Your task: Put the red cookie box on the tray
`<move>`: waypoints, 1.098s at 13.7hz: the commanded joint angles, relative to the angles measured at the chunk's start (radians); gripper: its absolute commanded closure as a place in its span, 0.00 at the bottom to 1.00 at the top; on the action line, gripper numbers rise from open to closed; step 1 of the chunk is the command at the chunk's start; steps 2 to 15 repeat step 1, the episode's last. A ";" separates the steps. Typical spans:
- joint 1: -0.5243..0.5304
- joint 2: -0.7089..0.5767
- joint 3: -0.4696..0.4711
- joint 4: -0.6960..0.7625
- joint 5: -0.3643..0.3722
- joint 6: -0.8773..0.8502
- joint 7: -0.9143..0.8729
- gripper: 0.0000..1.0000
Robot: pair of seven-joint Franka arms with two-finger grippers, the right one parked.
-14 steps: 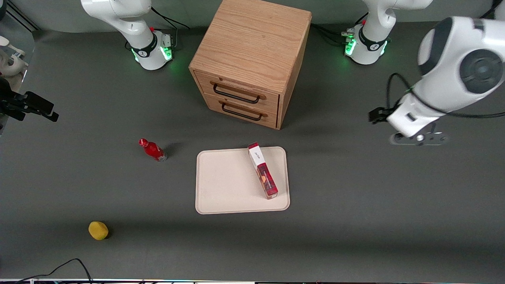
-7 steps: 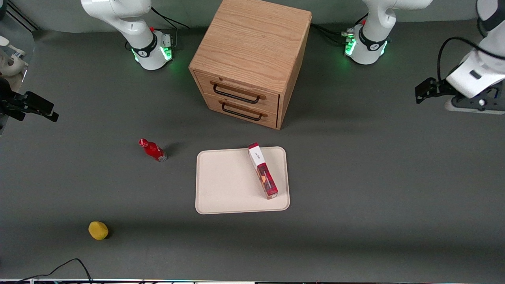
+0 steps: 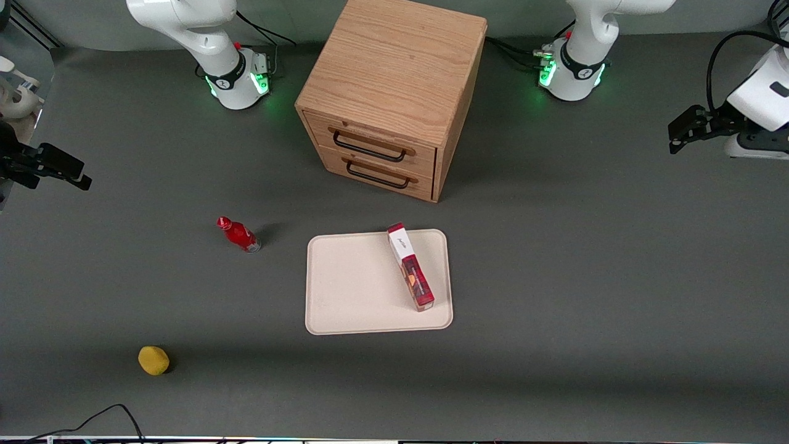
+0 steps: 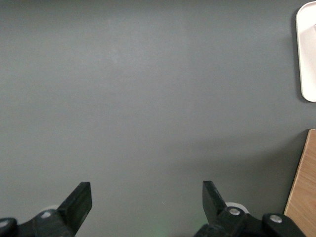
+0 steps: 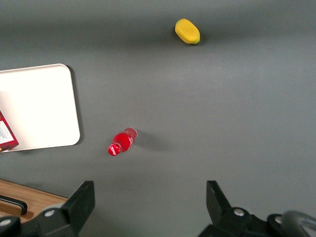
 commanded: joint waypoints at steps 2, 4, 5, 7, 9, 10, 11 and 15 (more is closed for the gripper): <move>0.029 0.062 -0.034 0.070 0.013 -0.025 -0.007 0.00; 0.029 0.062 -0.034 0.070 0.013 -0.025 -0.007 0.00; 0.029 0.062 -0.034 0.070 0.013 -0.025 -0.007 0.00; 0.029 0.062 -0.034 0.070 0.013 -0.025 -0.007 0.00; 0.029 0.062 -0.034 0.070 0.013 -0.025 -0.007 0.00; 0.029 0.062 -0.034 0.070 0.013 -0.025 -0.007 0.00; 0.029 0.062 -0.034 0.070 0.013 -0.025 -0.007 0.00; 0.029 0.062 -0.034 0.070 0.013 -0.025 -0.007 0.00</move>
